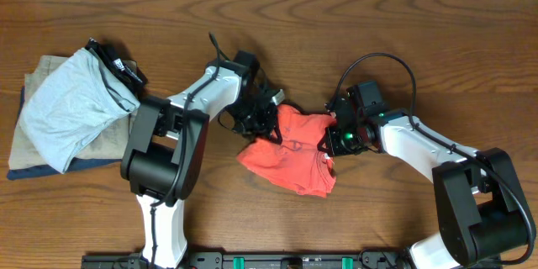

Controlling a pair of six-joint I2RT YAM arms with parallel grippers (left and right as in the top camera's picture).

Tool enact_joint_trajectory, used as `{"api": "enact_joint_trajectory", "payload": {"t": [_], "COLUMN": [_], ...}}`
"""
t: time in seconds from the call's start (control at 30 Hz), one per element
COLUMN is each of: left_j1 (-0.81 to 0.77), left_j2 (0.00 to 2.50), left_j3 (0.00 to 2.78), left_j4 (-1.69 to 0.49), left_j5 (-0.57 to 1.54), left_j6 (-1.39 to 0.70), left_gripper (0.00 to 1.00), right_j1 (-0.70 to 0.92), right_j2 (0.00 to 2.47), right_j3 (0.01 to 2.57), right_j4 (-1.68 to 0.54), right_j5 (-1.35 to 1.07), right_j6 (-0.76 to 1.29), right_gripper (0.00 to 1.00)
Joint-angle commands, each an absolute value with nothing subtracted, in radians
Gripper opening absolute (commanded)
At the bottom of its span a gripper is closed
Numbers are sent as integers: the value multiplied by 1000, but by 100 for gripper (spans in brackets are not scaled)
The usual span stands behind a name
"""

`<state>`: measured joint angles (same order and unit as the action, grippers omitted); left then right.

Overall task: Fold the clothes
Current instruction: 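Lift the folded shirt with the left gripper and place it on the clothes stack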

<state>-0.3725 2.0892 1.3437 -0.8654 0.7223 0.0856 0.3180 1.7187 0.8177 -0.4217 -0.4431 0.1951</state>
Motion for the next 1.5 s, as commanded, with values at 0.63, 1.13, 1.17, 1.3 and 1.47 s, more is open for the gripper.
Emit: {"api": "enact_joint_trajectory", "payload": {"t": [0.63, 1.13, 1.17, 1.3, 1.47], "left_j1": [52, 529, 553, 632, 680], "left_j2": [1569, 1597, 1609, 1660, 1682], "left_j3": [1464, 1460, 1459, 1459, 1459], "left_j4": [-846, -728, -729, -730, -739], "left_j5": [85, 84, 84, 86, 86], "left_j6": [-90, -211, -228, -292, -355], "left_gripper": [8, 9, 10, 53, 98], "right_j1": [106, 104, 104, 104, 104], "right_j2": [1751, 1751, 1751, 1751, 1751], "right_j3": [809, 809, 809, 809, 809], "right_j4": [-598, -607, -609, -621, -627], "right_j5": [-93, -94, -94, -93, -94], "right_j6": [178, 178, 178, 178, 178], "right_gripper": [60, 60, 60, 59, 60]}}
